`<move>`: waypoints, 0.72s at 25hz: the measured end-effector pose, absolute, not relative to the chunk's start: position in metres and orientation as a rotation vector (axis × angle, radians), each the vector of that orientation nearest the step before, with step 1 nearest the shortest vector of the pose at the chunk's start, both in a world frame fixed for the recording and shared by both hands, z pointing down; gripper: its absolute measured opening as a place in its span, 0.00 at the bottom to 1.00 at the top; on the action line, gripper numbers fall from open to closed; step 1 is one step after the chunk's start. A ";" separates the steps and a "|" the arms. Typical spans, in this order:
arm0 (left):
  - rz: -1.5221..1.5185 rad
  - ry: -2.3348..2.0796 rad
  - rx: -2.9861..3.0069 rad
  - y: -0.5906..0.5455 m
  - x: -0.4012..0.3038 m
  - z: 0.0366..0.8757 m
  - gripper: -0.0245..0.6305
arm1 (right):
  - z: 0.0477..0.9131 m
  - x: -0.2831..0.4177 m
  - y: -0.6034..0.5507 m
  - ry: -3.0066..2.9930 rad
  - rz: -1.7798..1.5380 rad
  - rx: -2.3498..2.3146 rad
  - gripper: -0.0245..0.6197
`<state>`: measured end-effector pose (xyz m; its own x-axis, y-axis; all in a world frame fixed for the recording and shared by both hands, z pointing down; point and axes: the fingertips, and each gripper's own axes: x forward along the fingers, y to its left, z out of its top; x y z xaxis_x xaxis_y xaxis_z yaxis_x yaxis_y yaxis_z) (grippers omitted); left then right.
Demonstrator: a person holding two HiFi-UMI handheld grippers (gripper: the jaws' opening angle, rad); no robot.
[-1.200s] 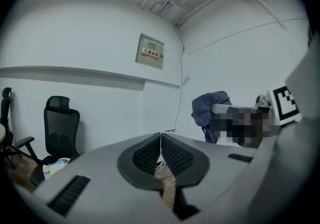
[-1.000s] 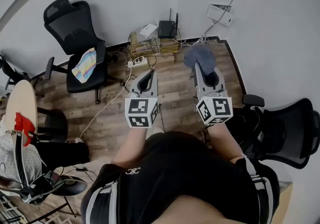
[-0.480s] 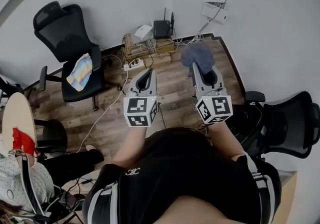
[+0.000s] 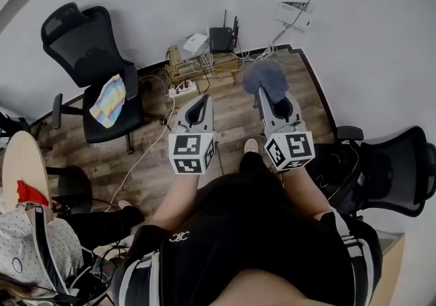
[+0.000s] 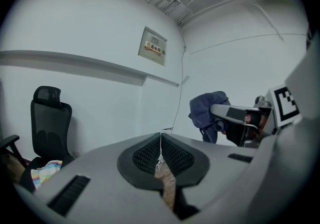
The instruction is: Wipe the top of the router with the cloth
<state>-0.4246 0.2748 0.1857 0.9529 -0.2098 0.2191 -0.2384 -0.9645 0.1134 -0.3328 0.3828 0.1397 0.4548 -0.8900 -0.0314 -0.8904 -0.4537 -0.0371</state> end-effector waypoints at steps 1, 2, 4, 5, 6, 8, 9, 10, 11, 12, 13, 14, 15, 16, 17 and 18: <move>0.319 -0.345 2.966 0.273 -0.423 0.188 0.06 | 0.142 -0.331 0.380 1.623 0.008 -2.635 0.21; 0.327 -0.349 2.965 0.271 -0.422 0.190 0.06 | 0.144 -0.328 0.377 1.630 0.004 -2.631 0.21; 0.337 -0.364 2.965 0.265 -0.417 0.191 0.06 | 0.147 -0.320 0.370 1.640 -0.005 -2.623 0.21; 0.339 -0.376 2.966 0.261 -0.413 0.192 0.06 | 0.149 -0.314 0.365 1.645 -0.009 -2.618 0.21; 0.341 -0.391 2.967 0.256 -0.409 0.192 0.06 | 0.150 -0.309 0.360 1.650 -0.011 -2.611 0.21; 0.342 -0.416 2.970 0.246 -0.400 0.191 0.06 | 0.151 -0.295 0.350 1.659 -0.014 -2.598 0.21; 0.342 -0.426 2.973 0.241 -0.394 0.189 0.06 | 0.150 -0.288 0.345 1.663 -0.013 -2.592 0.21; 0.343 -0.435 2.975 0.235 -0.388 0.188 0.06 | 0.149 -0.280 0.340 1.666 -0.007 -2.587 0.21; 0.346 -0.441 2.976 0.230 -0.382 0.187 0.06 | 0.147 -0.273 0.336 1.668 0.002 -2.583 0.21; 0.348 -0.446 2.975 0.224 -0.375 0.185 0.06 | 0.144 -0.266 0.331 1.667 0.011 -2.579 0.21; 0.351 -0.449 2.974 0.219 -0.368 0.184 0.06 | 0.143 -0.258 0.327 1.666 0.017 -2.574 0.21; 0.353 -0.449 2.974 0.215 -0.361 0.183 0.06 | 0.142 -0.251 0.323 1.665 0.020 -2.569 0.21; 0.356 -0.449 2.975 0.213 -0.353 0.183 0.06 | 0.143 -0.244 0.321 1.663 0.018 -2.564 0.21; 0.361 -0.448 2.979 0.211 -0.345 0.183 0.06 | 0.145 -0.235 0.319 1.661 0.012 -2.560 0.21; 0.366 -0.449 2.982 0.210 -0.336 0.183 0.06 | 0.148 -0.226 0.317 1.661 0.004 -2.557 0.21; 0.371 -0.450 2.984 0.209 -0.327 0.184 0.06 | 0.151 -0.216 0.315 1.661 -0.007 -2.553 0.21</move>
